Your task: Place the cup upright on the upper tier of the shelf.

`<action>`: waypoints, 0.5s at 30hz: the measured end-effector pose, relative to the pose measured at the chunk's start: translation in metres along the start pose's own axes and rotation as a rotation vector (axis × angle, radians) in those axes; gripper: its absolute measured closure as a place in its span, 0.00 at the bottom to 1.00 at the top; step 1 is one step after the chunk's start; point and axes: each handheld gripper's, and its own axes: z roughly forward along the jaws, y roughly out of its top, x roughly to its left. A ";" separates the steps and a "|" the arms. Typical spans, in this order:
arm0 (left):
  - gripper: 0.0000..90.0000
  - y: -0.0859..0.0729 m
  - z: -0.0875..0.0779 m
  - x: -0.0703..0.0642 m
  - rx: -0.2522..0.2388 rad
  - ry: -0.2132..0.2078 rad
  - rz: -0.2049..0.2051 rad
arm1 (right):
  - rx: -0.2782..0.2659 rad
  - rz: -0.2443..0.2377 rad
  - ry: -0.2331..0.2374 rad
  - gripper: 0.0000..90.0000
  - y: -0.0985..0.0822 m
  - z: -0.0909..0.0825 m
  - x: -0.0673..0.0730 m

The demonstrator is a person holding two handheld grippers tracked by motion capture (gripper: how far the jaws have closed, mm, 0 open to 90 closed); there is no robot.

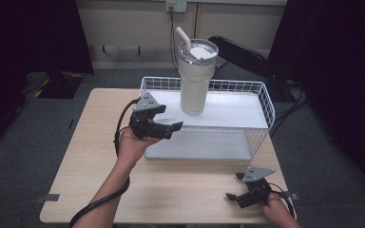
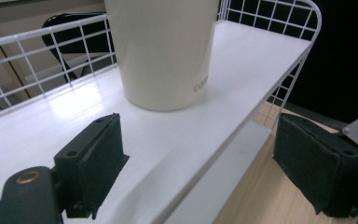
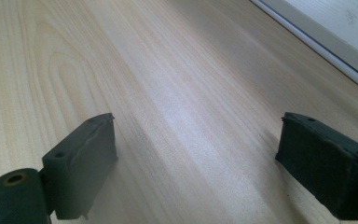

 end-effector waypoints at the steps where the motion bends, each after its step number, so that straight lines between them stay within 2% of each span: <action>1: 0.17 -0.005 -0.003 -0.001 0.005 -0.003 0.000 | 0.000 0.000 0.000 0.12 0.000 0.000 0.000; 8: 0.17 -0.018 -0.012 -0.005 0.014 -0.015 -0.002 | 0.000 0.000 0.000 0.12 0.000 0.000 0.000; 10: 0.17 -0.025 -0.015 -0.006 0.011 -0.026 -0.020 | 0.000 0.000 0.000 0.12 0.000 0.000 0.000; 15: 0.18 -0.035 -0.020 -0.006 0.020 -0.025 -0.029 | 0.000 -0.001 0.000 0.12 0.000 0.000 0.000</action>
